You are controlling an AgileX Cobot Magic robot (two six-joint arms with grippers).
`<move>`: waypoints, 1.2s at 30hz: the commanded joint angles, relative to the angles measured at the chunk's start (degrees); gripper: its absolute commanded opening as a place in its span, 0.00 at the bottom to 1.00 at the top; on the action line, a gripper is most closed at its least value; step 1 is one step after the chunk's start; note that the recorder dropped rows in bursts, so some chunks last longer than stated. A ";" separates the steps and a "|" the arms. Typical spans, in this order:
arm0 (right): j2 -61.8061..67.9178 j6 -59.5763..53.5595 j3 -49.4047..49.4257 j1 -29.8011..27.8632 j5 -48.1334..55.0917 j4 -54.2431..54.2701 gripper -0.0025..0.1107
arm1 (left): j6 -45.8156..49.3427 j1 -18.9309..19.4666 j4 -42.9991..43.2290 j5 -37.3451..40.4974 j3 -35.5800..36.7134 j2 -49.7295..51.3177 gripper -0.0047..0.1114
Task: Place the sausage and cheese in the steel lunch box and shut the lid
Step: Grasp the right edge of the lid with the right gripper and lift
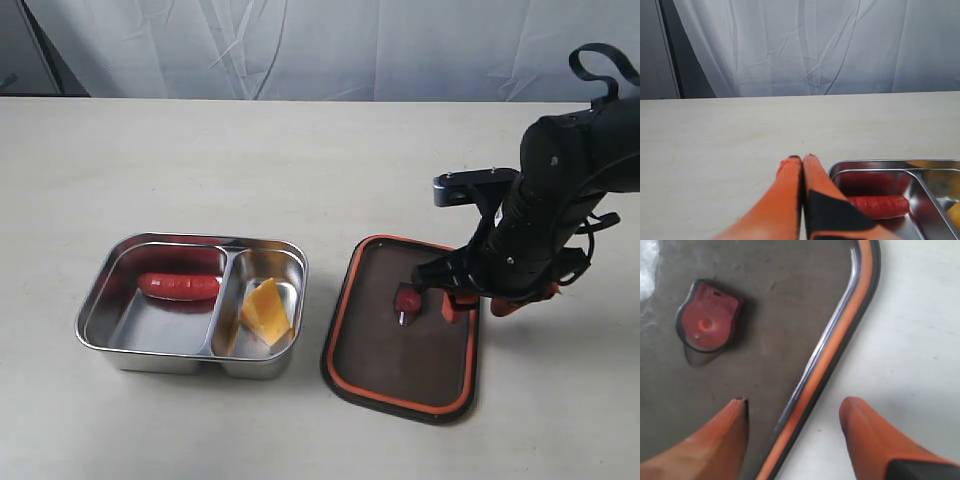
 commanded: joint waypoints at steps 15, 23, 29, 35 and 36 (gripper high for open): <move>6.50 0.47 0.28 -0.31 -1.24 -0.16 0.25 | -0.12 0.02 0.40 -0.25 0.30 -0.31 0.04; 7.16 0.59 0.28 -0.31 -1.14 -0.16 0.01 | -0.12 0.02 0.68 -0.25 0.30 -0.31 0.04; 5.38 0.70 0.28 -0.31 -0.67 -0.16 0.01 | -0.12 0.02 0.68 -0.25 0.30 -0.31 0.04; -0.58 1.88 0.28 -0.31 -0.51 -0.99 0.01 | -0.12 0.02 1.46 -0.25 0.30 -0.31 0.04; -1.87 1.88 0.28 -0.31 -0.51 -0.99 0.01 | -0.12 0.02 1.46 -0.25 0.30 -0.31 0.04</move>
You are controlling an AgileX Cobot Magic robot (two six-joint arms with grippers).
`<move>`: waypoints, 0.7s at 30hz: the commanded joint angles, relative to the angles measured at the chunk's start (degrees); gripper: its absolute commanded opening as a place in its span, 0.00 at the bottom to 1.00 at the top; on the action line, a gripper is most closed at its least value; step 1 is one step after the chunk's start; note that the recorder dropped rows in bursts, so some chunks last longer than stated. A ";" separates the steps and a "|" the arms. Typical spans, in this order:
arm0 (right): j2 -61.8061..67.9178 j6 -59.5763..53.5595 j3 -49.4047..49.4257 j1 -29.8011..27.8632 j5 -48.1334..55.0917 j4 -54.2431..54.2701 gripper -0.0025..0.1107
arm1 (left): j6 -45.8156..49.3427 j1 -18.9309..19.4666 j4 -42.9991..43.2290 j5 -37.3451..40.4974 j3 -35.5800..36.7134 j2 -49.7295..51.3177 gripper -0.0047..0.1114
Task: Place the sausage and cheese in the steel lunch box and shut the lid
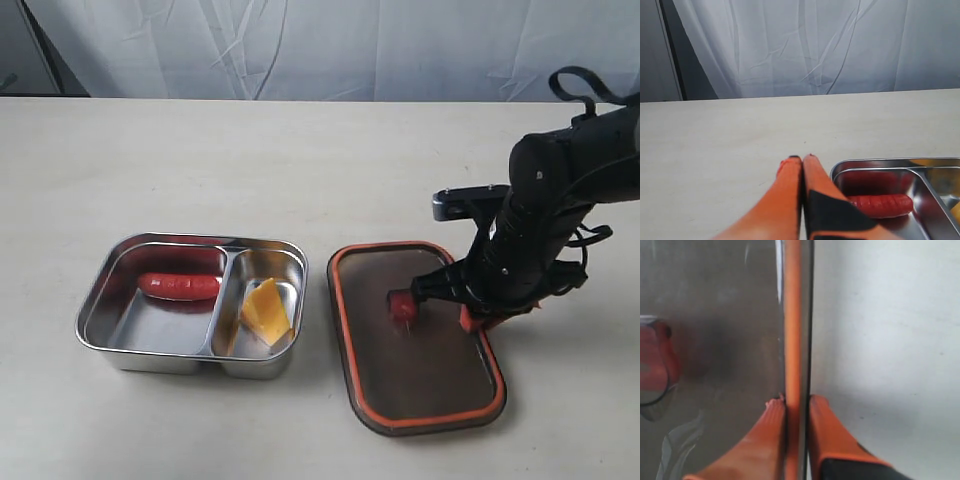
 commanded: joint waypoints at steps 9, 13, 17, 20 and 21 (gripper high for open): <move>-15.69 0.47 0.15 -0.18 -0.51 -0.69 0.01 | -0.12 0.02 0.36 -0.25 0.30 -0.31 0.04; -19.59 0.37 0.15 -0.18 0.92 -0.69 0.01 | -0.12 0.02 0.36 -0.25 0.30 -0.31 0.04; -23.20 -1.06 0.15 -0.18 2.15 -0.69 0.01 | -0.12 0.02 1.34 -0.25 0.30 -0.31 0.04; -25.26 -1.95 0.15 -0.08 2.15 -0.69 0.01 | -0.12 0.02 1.82 -0.63 0.30 -0.31 0.04; -25.69 -2.60 0.15 0.15 2.15 -0.52 0.01 | -0.34 0.02 0.72 -1.37 0.30 -0.31 0.04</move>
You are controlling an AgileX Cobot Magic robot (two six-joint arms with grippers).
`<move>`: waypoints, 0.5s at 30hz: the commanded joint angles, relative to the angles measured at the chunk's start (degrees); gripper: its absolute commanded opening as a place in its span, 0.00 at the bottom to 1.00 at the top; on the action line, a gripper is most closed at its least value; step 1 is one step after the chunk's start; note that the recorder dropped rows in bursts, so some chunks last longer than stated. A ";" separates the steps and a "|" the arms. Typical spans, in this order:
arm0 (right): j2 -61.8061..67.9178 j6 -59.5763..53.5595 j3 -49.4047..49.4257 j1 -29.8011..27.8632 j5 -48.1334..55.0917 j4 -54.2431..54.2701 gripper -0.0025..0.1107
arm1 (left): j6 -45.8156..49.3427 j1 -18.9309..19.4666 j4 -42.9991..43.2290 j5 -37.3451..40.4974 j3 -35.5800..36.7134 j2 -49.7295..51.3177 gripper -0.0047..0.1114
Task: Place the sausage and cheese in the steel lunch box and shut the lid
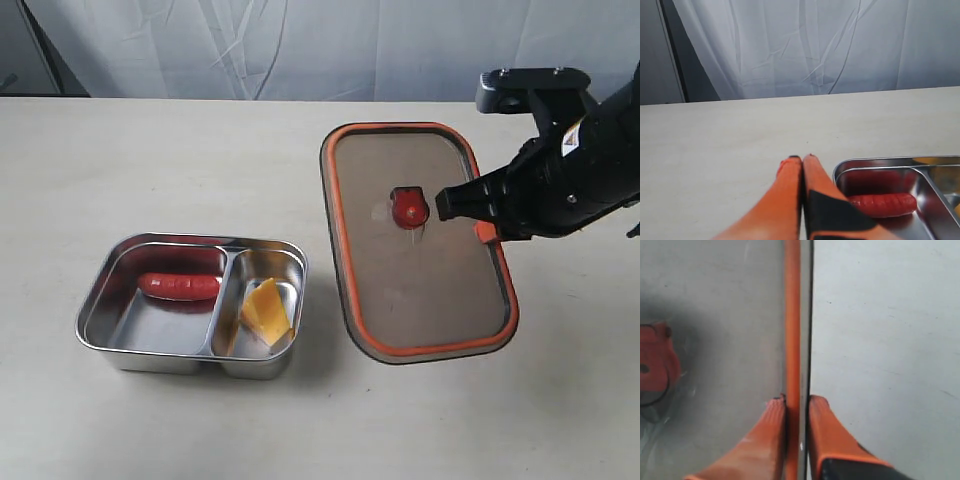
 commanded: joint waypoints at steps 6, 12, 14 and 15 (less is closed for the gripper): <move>-3.25 -3.81 0.07 2.62 -0.33 0.63 0.01 | -0.70 0.02 -31.91 -9.89 0.30 -0.31 0.04; -3.14 -5.27 0.07 8.25 -1.99 0.63 0.01 | -0.60 0.02 -60.16 -7.58 0.30 -0.31 0.04; -3.14 -6.35 0.07 10.03 -4.48 0.63 0.01 | -0.35 0.02 -66.64 -3.71 0.30 -0.31 0.04; -3.14 -6.82 0.07 11.11 -6.57 0.71 0.01 | -0.11 0.02 -67.43 1.00 0.30 -0.31 0.04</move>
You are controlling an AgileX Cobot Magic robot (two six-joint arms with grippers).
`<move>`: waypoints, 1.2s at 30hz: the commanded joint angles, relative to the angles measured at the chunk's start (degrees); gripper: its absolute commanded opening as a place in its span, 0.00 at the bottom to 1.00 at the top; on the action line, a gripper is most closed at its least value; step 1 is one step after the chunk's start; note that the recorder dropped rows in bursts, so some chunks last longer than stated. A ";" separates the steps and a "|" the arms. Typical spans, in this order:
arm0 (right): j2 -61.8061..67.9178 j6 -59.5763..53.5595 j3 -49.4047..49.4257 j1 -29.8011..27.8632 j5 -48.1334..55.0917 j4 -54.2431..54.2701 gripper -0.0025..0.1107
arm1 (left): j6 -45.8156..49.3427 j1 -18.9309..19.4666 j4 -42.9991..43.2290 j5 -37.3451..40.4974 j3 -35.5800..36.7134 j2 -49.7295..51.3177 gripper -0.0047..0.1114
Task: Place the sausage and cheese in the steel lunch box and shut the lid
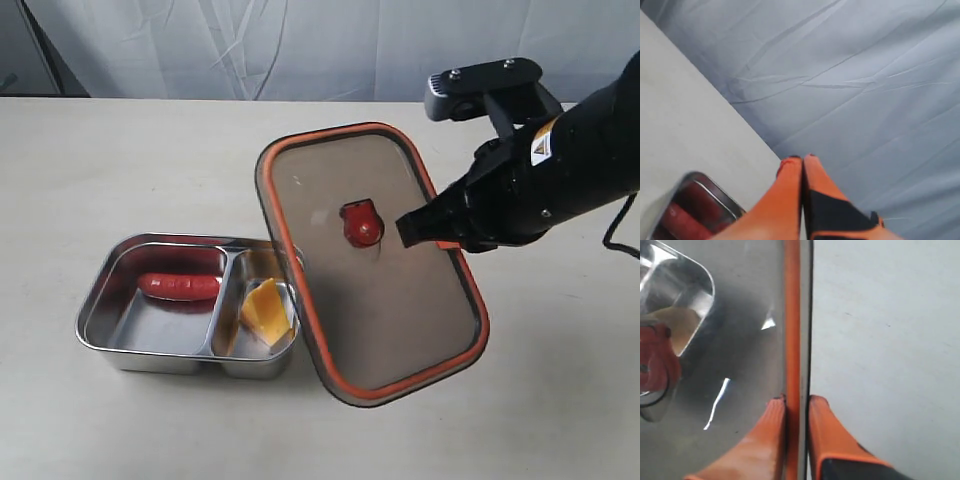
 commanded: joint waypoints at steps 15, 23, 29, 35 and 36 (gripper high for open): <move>3.56 -11.57 -0.15 8.80 -8.20 10.41 0.01 | 38.72 0.02 -34.54 29.93 -7.33 15.01 0.50; 3.56 -11.57 -1.77 11.77 -9.75 11.56 0.01 | 45.47 0.02 -37.33 34.01 -7.33 21.08 0.50; 3.80 -11.57 -4.40 12.66 -9.86 14.26 0.01 | 49.71 0.02 -40.51 36.23 -7.33 24.15 0.50; 6.19 -11.59 -6.58 12.66 -9.27 15.61 0.01 | 54.43 0.02 -41.42 37.71 -7.43 25.80 0.50; 6.50 -11.70 -6.68 12.66 -9.19 16.06 0.01 | 54.43 0.02 -41.42 37.71 -7.43 26.11 0.50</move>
